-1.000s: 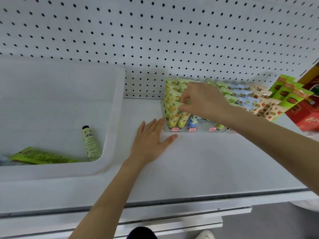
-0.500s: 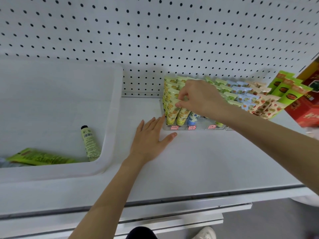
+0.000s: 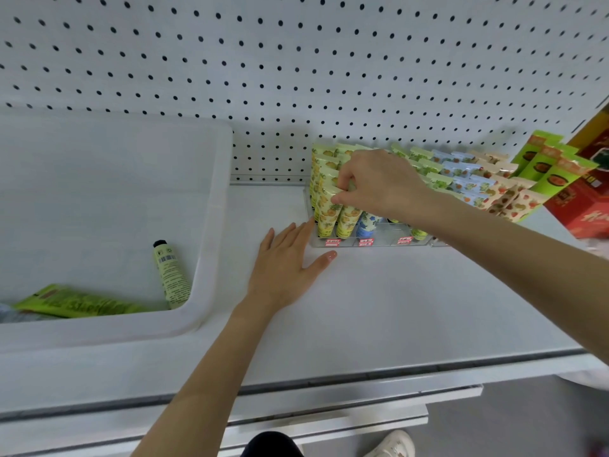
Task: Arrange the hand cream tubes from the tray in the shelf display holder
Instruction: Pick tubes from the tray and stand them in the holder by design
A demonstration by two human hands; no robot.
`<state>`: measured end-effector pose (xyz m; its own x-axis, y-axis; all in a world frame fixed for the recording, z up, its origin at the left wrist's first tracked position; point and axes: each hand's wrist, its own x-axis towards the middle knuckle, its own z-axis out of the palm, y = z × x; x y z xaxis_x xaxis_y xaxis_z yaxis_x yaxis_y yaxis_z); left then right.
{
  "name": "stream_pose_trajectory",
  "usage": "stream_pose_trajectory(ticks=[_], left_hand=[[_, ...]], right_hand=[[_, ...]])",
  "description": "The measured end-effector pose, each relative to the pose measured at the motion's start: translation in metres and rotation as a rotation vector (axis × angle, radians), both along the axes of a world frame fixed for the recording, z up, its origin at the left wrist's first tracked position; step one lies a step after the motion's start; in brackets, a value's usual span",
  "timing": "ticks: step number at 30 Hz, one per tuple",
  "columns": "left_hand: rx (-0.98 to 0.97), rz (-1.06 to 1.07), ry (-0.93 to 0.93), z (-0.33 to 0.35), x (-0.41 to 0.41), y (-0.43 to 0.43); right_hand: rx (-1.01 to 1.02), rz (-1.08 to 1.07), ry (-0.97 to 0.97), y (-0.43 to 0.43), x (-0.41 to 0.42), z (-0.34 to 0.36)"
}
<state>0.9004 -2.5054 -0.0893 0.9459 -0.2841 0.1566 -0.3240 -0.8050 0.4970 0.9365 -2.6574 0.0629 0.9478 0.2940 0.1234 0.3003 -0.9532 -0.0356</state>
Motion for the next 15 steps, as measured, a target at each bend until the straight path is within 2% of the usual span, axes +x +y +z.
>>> stream_pose_trajectory(ticks=[15], left_hand=[[-0.004, 0.001, 0.002, -0.0011, 0.0006, 0.0007]], right_hand=[[0.056, 0.000, 0.029, 0.0021, 0.0014, 0.0027]])
